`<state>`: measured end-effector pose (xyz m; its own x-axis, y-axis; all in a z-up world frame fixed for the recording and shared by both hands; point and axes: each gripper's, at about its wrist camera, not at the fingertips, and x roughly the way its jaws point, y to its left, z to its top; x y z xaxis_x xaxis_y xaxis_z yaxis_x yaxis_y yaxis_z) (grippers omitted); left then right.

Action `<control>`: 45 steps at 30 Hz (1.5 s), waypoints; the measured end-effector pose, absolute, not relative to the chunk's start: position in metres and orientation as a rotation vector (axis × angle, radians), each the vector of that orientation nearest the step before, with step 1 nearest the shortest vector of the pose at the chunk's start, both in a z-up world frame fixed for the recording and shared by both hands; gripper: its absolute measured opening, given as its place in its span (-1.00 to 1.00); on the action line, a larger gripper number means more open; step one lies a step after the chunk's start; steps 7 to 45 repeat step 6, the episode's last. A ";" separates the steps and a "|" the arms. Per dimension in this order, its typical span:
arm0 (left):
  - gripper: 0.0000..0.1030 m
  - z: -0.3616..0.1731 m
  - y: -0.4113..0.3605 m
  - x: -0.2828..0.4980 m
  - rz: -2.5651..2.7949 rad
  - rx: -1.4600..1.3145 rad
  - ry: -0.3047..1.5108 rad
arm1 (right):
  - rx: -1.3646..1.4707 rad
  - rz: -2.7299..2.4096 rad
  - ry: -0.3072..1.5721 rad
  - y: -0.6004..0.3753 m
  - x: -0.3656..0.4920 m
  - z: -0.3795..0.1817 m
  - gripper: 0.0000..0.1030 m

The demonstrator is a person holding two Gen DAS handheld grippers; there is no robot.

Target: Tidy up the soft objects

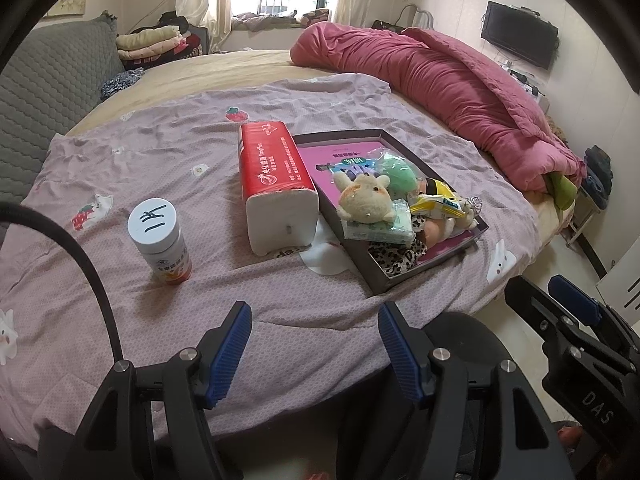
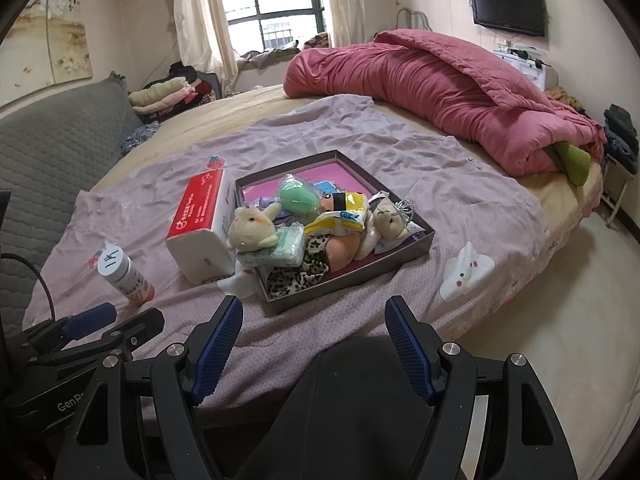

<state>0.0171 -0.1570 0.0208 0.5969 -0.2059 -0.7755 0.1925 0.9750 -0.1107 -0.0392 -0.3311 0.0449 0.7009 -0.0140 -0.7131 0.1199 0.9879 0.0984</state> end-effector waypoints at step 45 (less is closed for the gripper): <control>0.27 0.016 -0.145 0.017 -0.233 -0.046 0.917 | 0.074 -0.021 0.745 -0.311 -0.035 0.054 0.45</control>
